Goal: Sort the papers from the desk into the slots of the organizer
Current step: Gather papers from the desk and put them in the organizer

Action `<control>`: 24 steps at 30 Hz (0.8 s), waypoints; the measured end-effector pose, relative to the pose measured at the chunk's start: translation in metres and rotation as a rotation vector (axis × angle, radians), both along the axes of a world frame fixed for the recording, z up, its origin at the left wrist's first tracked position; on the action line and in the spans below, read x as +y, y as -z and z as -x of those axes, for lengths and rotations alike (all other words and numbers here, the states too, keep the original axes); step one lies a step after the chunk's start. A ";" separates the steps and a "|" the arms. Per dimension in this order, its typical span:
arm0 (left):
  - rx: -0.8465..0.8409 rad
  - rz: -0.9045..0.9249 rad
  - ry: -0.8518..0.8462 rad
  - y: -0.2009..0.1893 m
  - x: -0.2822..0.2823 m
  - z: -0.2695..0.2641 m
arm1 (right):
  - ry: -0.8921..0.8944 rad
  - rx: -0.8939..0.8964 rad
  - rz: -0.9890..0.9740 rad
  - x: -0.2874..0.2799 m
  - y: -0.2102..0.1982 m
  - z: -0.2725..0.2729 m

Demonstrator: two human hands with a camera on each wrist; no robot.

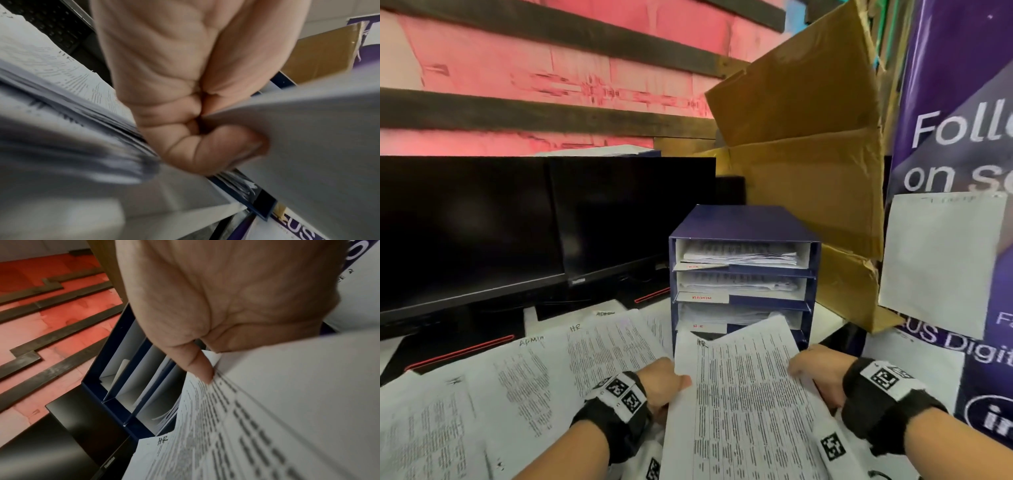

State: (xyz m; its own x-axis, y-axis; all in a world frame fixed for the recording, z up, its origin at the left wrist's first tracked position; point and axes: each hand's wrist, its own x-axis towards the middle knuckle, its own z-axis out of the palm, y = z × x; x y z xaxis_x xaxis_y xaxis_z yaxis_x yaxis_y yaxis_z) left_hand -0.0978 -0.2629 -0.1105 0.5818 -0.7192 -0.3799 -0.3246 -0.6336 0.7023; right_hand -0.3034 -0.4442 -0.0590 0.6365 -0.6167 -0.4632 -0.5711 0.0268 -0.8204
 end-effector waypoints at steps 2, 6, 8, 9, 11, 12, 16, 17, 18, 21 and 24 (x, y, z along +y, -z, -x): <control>0.109 0.044 -0.038 -0.001 0.000 -0.008 | -0.011 -0.088 -0.052 -0.007 0.008 0.003; 0.345 0.188 -0.074 -0.033 0.019 0.008 | 0.000 -0.170 -0.281 -0.010 0.003 0.010; 0.401 0.226 -0.084 -0.037 0.022 0.001 | 0.009 -0.177 -0.306 -0.008 0.002 0.010; 0.401 0.237 -0.093 -0.038 0.020 -0.003 | 0.016 -0.185 -0.288 -0.010 0.003 0.009; 0.387 0.260 -0.151 -0.039 0.013 -0.008 | 0.063 -0.191 -0.283 -0.010 0.001 0.003; 0.372 0.270 -0.181 -0.041 0.008 -0.008 | 0.101 -0.187 -0.251 -0.012 0.003 -0.002; 0.346 0.330 -0.297 -0.036 -0.007 -0.002 | 0.271 -0.202 -0.118 -0.028 0.002 -0.016; 0.357 0.342 -0.302 -0.034 -0.009 0.001 | 0.304 -0.218 -0.093 -0.034 0.002 -0.020; 0.349 0.322 -0.282 -0.033 -0.010 0.003 | 0.337 -0.233 -0.076 -0.038 0.002 -0.022; 0.147 0.168 -0.123 -0.025 -0.013 0.000 | 0.432 -0.354 -0.130 -0.042 0.000 -0.028; 0.020 0.234 -0.186 -0.022 -0.022 -0.007 | 0.363 -0.381 -0.145 -0.031 -0.001 -0.030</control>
State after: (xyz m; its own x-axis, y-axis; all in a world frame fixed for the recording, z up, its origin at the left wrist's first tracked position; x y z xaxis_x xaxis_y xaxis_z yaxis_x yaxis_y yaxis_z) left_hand -0.0906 -0.2845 -0.0882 0.7058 -0.6703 -0.2291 -0.2026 -0.5009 0.8414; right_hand -0.2735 -0.4754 -0.0577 0.5339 -0.7749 -0.3383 -0.1669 0.2956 -0.9406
